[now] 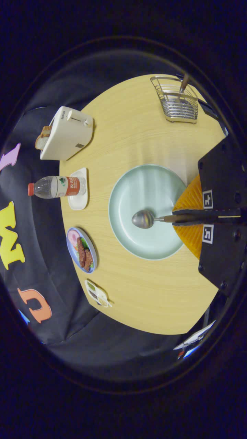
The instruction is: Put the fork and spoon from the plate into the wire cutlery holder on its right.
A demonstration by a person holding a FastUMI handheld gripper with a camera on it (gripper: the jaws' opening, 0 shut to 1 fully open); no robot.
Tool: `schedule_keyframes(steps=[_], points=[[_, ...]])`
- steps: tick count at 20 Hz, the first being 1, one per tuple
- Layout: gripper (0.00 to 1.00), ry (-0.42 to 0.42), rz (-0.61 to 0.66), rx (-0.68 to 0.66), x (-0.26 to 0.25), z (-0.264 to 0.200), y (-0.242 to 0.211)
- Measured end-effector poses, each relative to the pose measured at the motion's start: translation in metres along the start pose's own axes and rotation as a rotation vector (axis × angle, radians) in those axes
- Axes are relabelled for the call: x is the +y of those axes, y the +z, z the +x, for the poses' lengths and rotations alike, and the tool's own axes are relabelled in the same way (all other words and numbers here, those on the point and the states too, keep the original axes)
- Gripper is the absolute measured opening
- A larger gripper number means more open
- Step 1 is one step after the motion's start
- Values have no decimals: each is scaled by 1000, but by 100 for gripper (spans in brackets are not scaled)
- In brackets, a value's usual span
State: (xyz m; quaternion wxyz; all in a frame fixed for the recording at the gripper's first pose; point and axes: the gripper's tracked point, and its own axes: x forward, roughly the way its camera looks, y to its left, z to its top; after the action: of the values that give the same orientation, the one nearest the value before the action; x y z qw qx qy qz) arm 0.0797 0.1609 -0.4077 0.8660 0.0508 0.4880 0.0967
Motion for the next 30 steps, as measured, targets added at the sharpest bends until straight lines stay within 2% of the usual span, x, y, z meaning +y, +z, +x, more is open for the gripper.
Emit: schedule_keyframes(steps=[8, 15, 24, 30], points=[[2, 51, -107, -50, -32, -65, 9], [2, 65, -96, -61, -80, -114, 7], [2, -10, -13, -78, -179, -166, -18], [2, -69, 59, -9, -227, -177, -58]])
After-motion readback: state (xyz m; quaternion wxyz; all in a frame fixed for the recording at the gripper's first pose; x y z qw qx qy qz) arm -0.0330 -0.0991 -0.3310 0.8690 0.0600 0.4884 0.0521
